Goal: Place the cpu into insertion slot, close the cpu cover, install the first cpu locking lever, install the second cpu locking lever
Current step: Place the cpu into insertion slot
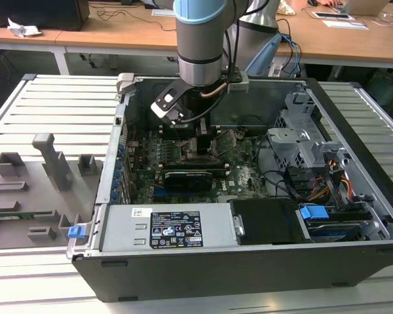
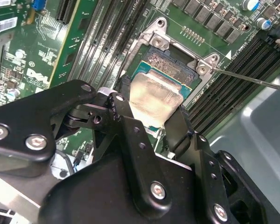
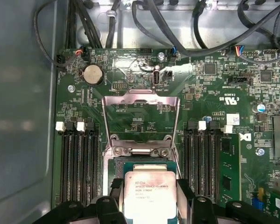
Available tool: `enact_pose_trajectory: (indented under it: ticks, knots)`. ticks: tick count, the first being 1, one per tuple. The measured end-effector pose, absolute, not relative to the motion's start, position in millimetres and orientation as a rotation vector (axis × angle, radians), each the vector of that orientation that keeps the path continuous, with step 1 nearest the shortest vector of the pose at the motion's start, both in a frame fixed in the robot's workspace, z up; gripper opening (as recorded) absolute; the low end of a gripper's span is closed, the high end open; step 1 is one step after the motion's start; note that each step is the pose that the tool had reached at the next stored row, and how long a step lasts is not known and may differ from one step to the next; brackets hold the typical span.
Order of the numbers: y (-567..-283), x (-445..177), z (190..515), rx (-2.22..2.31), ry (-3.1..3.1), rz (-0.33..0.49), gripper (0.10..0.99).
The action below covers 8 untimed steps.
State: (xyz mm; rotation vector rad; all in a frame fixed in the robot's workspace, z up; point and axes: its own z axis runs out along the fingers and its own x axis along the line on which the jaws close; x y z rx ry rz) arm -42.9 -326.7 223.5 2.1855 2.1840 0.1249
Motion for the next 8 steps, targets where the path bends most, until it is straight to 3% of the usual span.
enact_pose_trajectory:
  ticks: [8]
  knots:
    - [-325.1,-43.7,217.9,2.185,2.184,0.125,0.537]
